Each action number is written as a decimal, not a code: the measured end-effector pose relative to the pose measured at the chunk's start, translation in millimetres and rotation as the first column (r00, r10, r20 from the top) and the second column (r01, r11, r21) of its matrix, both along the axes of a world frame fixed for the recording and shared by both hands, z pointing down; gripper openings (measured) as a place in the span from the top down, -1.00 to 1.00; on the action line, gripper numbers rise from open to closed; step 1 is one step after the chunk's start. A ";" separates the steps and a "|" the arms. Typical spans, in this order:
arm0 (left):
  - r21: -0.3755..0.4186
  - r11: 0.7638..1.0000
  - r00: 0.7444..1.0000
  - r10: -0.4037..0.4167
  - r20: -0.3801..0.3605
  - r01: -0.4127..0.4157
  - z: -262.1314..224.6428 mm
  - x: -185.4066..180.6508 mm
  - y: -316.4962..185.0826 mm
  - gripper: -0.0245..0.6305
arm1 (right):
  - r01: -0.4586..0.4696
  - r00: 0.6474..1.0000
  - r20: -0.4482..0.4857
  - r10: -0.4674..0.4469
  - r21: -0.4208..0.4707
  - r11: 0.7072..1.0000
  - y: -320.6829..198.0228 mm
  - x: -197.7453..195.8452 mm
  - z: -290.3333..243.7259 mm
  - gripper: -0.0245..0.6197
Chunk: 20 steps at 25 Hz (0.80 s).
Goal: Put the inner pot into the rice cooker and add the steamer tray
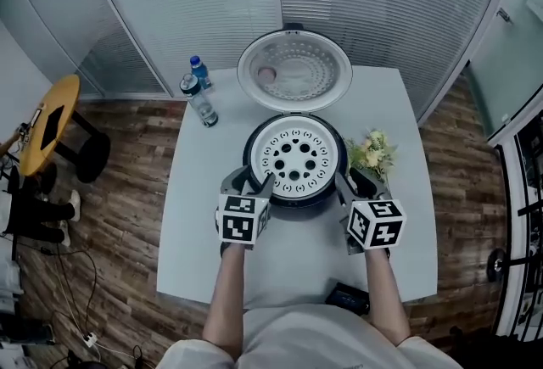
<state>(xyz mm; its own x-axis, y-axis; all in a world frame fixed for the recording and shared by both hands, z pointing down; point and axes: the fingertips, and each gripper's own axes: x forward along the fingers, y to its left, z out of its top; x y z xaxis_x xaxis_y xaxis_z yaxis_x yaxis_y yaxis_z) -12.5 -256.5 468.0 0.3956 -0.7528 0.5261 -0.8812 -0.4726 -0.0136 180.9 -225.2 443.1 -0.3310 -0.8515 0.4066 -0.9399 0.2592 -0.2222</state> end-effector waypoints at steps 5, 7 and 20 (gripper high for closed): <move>0.015 1.000 0.998 -0.002 -0.063 0.003 -12.4 11.5 15.6 0.24 | 0.020 0.994 0.108 -0.019 -0.010 1.000 18.7 6.0 -4.7 0.69; 0.017 1.000 0.996 -0.002 -0.092 0.004 -15.1 15.1 21.6 0.25 | 0.021 0.991 0.135 -0.021 0.004 1.000 24.7 7.3 -8.1 0.76; 0.055 0.998 0.977 0.016 -0.212 -0.004 -26.2 37.7 86.1 0.88 | 0.041 0.996 0.076 -0.048 0.092 0.995 77.6 9.0 -19.1 0.87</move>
